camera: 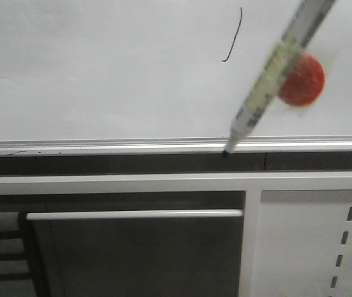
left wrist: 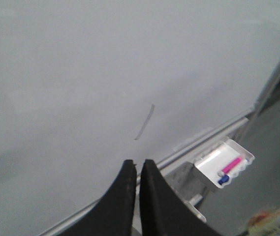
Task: Write number 1 on whiteboard
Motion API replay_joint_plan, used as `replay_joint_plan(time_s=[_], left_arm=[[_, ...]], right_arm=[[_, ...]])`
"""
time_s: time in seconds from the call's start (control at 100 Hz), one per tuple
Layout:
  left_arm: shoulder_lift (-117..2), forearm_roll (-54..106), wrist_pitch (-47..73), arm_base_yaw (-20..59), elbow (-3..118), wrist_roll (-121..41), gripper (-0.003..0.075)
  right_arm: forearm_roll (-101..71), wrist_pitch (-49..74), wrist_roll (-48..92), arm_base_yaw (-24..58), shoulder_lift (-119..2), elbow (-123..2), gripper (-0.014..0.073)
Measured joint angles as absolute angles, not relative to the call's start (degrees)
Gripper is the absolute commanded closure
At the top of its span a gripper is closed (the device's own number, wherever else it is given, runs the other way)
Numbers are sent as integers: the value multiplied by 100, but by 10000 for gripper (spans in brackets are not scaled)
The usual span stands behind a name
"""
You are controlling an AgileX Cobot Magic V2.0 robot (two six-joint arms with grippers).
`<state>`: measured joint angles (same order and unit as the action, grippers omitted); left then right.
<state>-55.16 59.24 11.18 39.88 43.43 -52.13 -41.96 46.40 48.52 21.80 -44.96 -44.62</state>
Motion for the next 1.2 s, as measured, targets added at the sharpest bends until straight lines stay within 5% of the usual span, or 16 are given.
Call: replay_joint_plan(time_s=[0.29,0.91,1.03,1.2], left_arm=[[-6490,5856,1634,4886,4787,-5905,296],[-7105,5768,1739,5225,4987,-6427,300],[-7116,5768,1785,5237,4987,-6483,391],[-7116,5768,1902,5248,4987,-6512,724]], right_arm=[[-4192,4691,4723,2179,-4604,-4877,645],[-4654,4944,4753,2179,-4944,-5269,645],[-4696,5013,4767,2179,-4969,-5281,645],[-4746,4976,4779,2169,-5003,-5281,645]])
